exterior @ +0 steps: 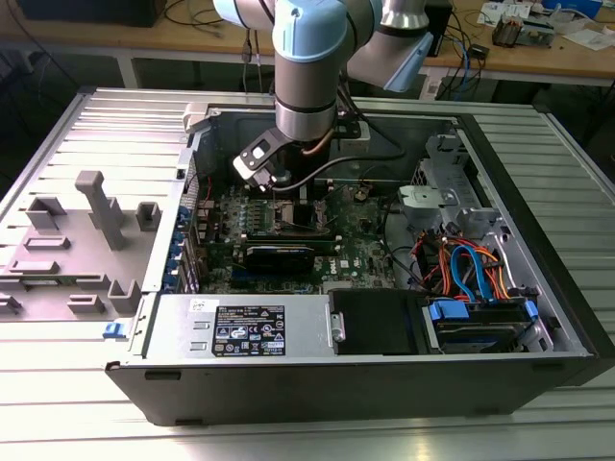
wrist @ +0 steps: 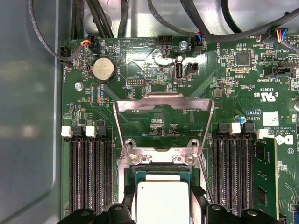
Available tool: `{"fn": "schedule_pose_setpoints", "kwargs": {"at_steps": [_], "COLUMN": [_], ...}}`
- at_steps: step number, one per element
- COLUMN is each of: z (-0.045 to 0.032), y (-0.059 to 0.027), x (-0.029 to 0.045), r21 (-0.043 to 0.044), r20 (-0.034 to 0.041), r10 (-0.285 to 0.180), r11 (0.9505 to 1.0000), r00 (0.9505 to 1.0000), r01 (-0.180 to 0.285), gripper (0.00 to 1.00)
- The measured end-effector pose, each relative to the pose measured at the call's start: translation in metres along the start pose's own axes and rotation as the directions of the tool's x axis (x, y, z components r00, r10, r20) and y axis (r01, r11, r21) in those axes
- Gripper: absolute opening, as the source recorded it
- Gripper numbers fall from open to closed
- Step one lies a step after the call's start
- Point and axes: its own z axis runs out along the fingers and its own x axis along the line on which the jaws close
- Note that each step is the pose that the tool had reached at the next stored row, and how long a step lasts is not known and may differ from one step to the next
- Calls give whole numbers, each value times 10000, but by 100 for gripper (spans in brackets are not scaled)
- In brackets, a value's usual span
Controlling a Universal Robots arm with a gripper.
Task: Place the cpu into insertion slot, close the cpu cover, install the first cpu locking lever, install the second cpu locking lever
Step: 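Place the cpu into insertion slot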
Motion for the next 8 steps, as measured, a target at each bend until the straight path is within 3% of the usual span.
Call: {"fn": "schedule_pose_setpoints", "kwargs": {"at_steps": [8], "z": [0], "y": [0], "x": [0], "r21": [0], "r20": [0], "r10": [-4], "r11": [10000], "r00": [10000], "r01": [4], "gripper": [55]}}
